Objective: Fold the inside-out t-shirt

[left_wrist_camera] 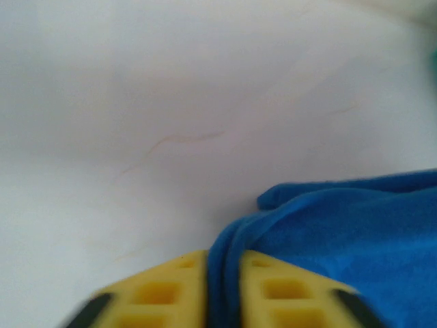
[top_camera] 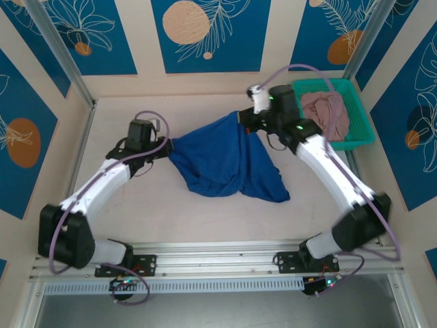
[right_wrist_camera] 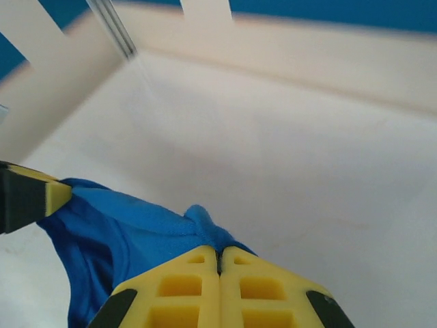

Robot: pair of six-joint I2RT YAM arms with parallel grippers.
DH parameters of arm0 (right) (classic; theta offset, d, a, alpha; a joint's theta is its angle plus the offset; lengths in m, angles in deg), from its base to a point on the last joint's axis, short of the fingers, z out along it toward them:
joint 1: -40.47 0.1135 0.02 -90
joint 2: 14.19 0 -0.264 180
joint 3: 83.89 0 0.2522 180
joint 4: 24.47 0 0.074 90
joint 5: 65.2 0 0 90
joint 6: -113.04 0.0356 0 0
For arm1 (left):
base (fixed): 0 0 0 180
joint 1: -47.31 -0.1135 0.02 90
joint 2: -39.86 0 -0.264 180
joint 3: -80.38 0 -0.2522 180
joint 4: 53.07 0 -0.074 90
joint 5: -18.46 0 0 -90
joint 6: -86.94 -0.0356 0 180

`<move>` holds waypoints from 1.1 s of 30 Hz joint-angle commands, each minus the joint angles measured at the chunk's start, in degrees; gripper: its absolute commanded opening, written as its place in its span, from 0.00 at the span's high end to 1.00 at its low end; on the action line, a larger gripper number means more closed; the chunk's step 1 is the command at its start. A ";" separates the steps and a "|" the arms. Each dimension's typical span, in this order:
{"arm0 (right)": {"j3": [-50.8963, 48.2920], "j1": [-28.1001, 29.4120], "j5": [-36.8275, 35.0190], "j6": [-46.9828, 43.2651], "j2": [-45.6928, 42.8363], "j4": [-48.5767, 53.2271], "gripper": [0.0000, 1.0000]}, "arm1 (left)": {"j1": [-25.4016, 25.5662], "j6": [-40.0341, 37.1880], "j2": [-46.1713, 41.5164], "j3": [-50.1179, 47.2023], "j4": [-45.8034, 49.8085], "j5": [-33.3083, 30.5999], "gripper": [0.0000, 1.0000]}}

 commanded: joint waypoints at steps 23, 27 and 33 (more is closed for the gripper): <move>9.83 3.12 -1.65 -2.41 18.19 3.28 1.00 | 14.30 5.27 9.72 -15.15 -24.60 12.90 0.41; 9.24 3.13 -1.48 -2.32 17.74 2.91 1.00 | 14.30 5.00 13.65 -13.52 -25.08 12.57 0.47; 9.13 3.04 -1.48 -1.92 17.90 2.66 1.00 | 14.28 5.66 16.73 -11.66 -27.18 14.66 0.79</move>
